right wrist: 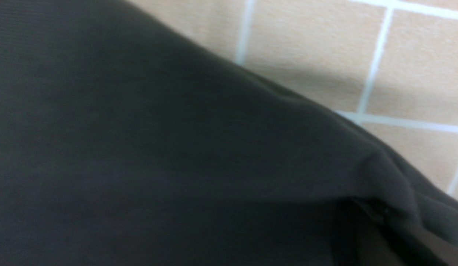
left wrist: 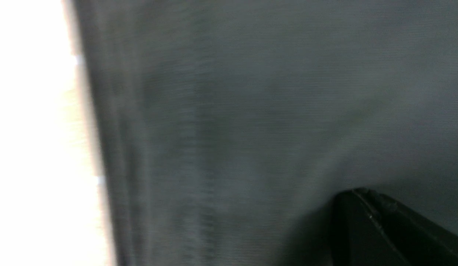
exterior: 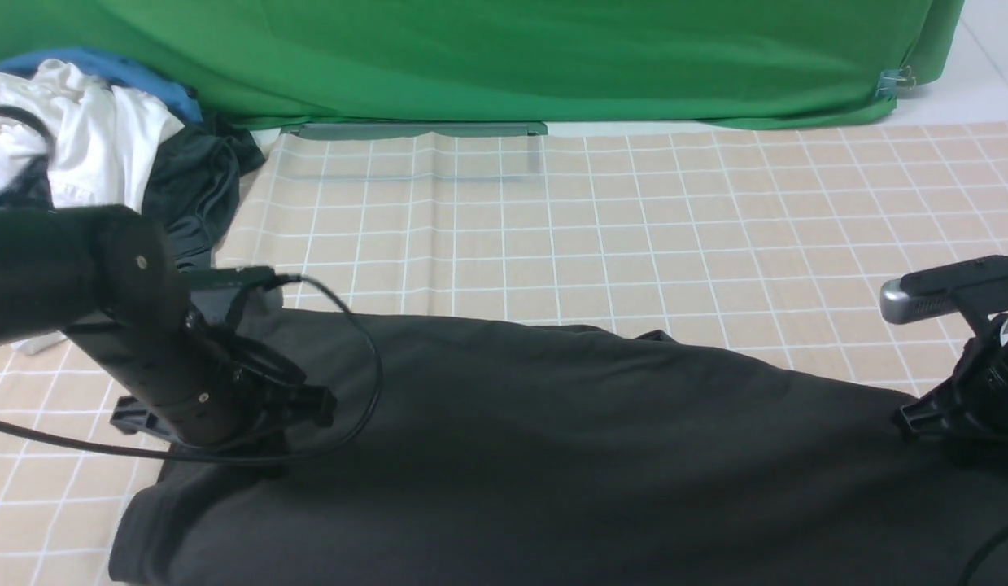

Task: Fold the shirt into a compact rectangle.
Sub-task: 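Pull the folded dark garment lengthwise by its ends to straighten it flat on the table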

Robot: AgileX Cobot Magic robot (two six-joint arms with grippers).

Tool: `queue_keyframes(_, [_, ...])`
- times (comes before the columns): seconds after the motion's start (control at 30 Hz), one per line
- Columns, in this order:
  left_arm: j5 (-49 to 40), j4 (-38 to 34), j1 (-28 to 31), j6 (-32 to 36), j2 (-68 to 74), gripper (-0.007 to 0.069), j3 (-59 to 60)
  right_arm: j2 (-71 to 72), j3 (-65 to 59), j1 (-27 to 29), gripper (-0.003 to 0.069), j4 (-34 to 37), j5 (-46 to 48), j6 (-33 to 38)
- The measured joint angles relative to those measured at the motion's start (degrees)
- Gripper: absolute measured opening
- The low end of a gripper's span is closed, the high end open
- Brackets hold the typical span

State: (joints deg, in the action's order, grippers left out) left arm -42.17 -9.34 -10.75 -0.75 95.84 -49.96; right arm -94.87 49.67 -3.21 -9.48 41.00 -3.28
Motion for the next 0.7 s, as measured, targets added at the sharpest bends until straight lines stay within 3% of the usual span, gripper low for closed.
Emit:
queue_keyframes(0.33, [-1.1, 5.8, 3.9, -5.3, -1.0, 0.0019, -0.5, 3.0, 0.0, 1.3, 0.0136, -5.1, 6.8, -4.3])
queue_keyframes(0.53, [-3.9, 5.9, 5.0, -4.6, -12.2, 0.0019, -0.1, 13.0, 0.0, 2.6, 0.0167, -2.2, 14.4, -4.3])
queue_keyframes(0.6, [-5.4, 3.2, 5.0, -2.2, -16.7, 0.0019, -0.1, 14.4, 0.0, 4.4, 0.0232, 1.9, 15.2, -3.3])
queue_keyframes(0.7, [-8.3, 0.1, 5.0, 0.2, -22.7, 0.0019, 0.1, 14.5, -0.5, 8.0, 0.0388, 5.4, 15.3, -1.0])
